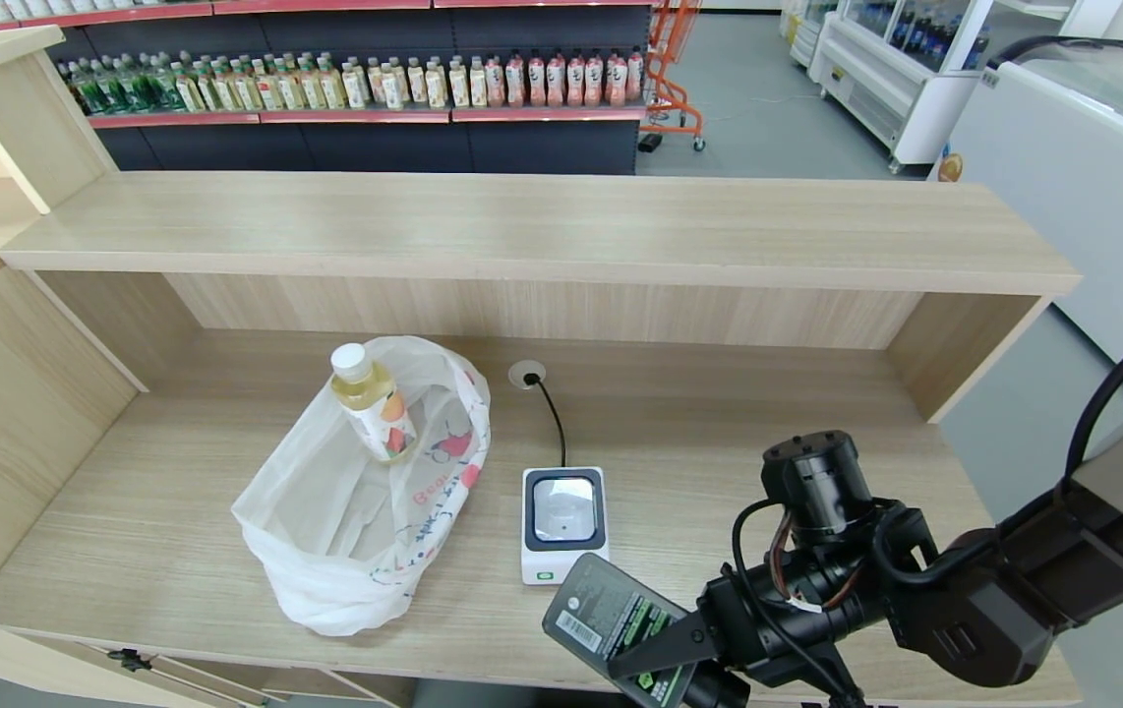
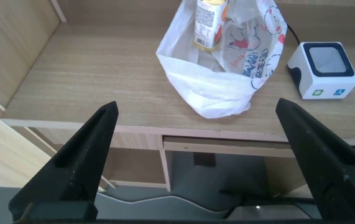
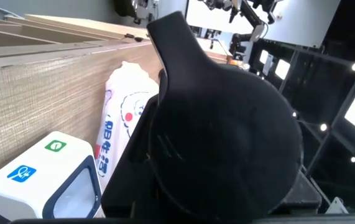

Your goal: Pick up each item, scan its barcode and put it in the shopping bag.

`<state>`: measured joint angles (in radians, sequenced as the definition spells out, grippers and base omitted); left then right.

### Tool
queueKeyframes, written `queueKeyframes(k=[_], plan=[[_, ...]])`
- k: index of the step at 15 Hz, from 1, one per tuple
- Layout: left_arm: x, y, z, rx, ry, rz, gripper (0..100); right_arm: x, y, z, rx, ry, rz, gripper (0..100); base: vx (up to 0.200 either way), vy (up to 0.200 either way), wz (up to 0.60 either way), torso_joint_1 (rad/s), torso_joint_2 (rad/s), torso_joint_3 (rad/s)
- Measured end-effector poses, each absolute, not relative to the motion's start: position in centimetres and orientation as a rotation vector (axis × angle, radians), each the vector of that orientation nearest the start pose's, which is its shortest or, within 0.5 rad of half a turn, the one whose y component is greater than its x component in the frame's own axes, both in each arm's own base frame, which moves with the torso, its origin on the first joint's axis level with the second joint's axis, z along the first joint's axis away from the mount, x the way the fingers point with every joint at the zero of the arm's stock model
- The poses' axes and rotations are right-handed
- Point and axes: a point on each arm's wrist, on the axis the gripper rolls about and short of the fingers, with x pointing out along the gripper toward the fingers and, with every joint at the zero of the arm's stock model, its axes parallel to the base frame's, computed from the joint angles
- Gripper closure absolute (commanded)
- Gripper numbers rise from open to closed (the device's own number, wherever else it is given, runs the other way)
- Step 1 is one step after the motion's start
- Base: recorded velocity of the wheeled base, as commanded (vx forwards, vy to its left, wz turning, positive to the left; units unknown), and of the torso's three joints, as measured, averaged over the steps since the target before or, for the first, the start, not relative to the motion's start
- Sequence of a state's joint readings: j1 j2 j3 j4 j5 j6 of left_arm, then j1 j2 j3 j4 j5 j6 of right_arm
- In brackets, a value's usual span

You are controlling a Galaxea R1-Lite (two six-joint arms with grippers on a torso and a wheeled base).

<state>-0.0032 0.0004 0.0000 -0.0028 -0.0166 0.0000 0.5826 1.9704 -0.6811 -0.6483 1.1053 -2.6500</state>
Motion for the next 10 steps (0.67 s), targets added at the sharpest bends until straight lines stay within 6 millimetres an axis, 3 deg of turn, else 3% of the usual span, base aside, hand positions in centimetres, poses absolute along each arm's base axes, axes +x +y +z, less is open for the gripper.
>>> queueKeyframes(k=[10], plan=[[-2.28, -0.03, 7.58, 0.000, -0.002, -0.019, 0, 24.71, 18.81, 7.63, 2.198, 2.277, -1.755, 100, 0.000, 0.000, 0.00, 0.000, 0.00, 0.000]])
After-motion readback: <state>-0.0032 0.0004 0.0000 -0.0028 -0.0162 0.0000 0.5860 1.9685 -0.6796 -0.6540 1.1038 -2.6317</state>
